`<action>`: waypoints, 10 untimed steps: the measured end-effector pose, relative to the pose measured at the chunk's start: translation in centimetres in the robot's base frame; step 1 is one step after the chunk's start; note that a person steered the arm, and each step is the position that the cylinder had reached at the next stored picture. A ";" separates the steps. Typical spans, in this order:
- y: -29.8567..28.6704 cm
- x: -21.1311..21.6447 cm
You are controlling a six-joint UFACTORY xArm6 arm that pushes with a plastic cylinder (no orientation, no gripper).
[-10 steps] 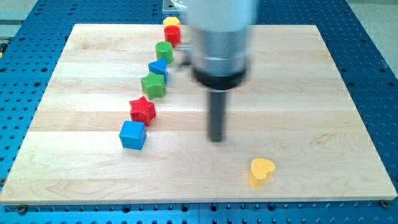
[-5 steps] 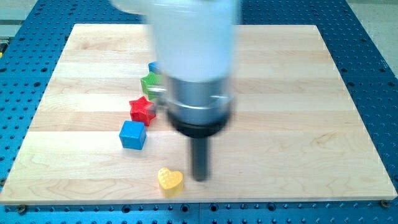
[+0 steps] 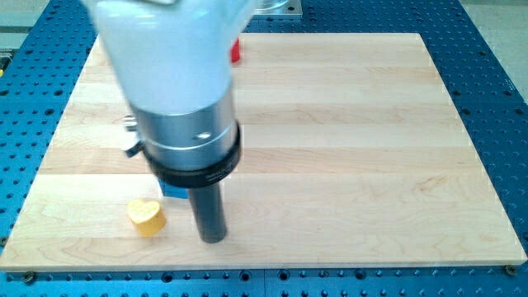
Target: Push the yellow heart to the bottom of the blue cube
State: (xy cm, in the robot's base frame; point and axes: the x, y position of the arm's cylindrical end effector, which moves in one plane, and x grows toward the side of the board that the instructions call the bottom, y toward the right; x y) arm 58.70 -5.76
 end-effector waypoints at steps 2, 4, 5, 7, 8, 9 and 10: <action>-4.1 3.2; -11.9 3.1; -14.5 1.6; -9.5 -1.0; -16.0 -0.7; -17.8 -0.7; -17.8 -0.6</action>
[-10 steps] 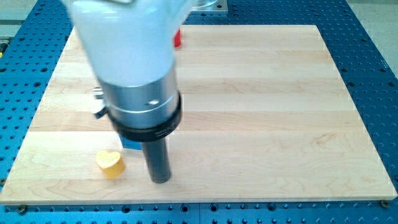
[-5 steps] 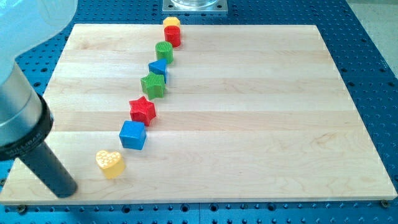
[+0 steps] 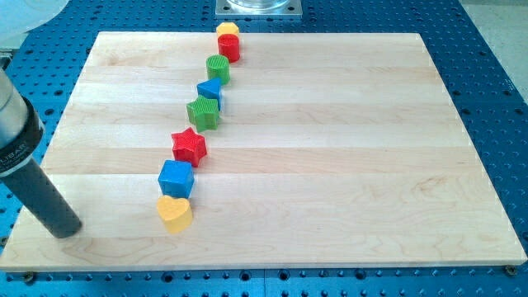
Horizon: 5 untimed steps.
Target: Push the yellow heart to the bottom of the blue cube
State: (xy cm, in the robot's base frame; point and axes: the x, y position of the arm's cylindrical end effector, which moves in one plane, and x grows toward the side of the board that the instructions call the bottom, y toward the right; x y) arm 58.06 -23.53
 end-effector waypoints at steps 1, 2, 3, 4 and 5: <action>0.0 0.0; 0.0 -0.3; 0.0 -0.3; 0.0 -3.2; -0.2 -4.9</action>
